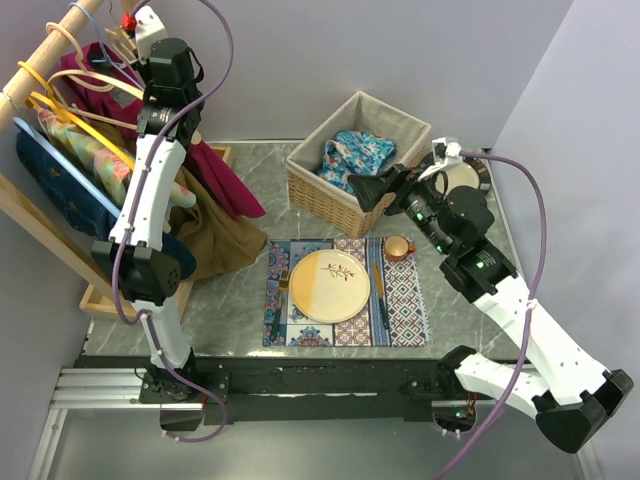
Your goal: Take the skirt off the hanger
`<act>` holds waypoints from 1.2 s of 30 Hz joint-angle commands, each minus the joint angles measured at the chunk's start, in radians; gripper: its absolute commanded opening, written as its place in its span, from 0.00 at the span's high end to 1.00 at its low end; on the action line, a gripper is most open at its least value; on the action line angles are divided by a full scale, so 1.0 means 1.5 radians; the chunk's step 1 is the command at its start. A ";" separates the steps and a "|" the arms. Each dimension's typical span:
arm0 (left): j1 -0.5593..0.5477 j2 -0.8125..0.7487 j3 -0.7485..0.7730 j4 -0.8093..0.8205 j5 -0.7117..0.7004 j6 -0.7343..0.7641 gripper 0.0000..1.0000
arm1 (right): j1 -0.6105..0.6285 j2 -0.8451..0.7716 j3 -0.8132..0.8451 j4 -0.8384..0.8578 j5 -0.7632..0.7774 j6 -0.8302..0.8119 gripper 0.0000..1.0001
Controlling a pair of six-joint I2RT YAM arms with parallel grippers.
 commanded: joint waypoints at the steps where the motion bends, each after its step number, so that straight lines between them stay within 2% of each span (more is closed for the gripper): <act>1: 0.001 -0.048 -0.016 -0.015 0.071 -0.020 0.86 | 0.008 -0.031 -0.005 0.008 0.009 0.003 0.00; 2: 0.000 -0.074 -0.024 -0.007 0.111 -0.022 0.80 | 0.007 -0.033 -0.006 0.006 0.009 0.004 0.00; 3: -0.001 -0.089 -0.044 -0.003 0.129 -0.025 0.63 | 0.008 -0.035 -0.006 0.004 0.009 0.004 0.00; 6: -0.010 -0.144 -0.082 0.004 0.207 -0.039 0.35 | 0.009 -0.041 -0.005 -0.001 0.009 0.010 0.00; 9: -0.022 -0.195 -0.123 0.009 0.285 -0.060 0.19 | 0.011 -0.045 0.000 -0.010 0.009 0.015 0.00; 12: -0.028 -0.242 -0.162 0.010 0.361 -0.079 0.11 | 0.013 -0.051 -0.003 -0.011 0.009 0.015 0.00; 16: -0.029 -0.288 -0.192 -0.006 0.445 -0.086 0.07 | 0.013 -0.066 -0.018 -0.011 0.024 0.014 0.00; 18: -0.029 -0.307 -0.191 -0.020 0.454 -0.092 0.07 | 0.013 -0.069 -0.025 -0.011 0.027 0.014 0.00; 21: -0.030 -0.329 -0.203 -0.046 0.431 -0.089 0.08 | 0.014 -0.073 -0.031 -0.007 0.027 0.014 0.00; 29: -0.029 -0.336 -0.225 -0.068 0.259 -0.059 0.13 | 0.013 -0.084 -0.052 0.005 0.024 0.006 0.00; 32: -0.030 -0.332 -0.208 -0.059 0.258 -0.056 0.16 | 0.014 -0.093 -0.060 0.013 0.026 0.003 0.00; 36: -0.029 -0.336 -0.185 -0.041 0.306 -0.077 0.17 | 0.013 -0.100 -0.067 0.017 0.024 0.001 0.00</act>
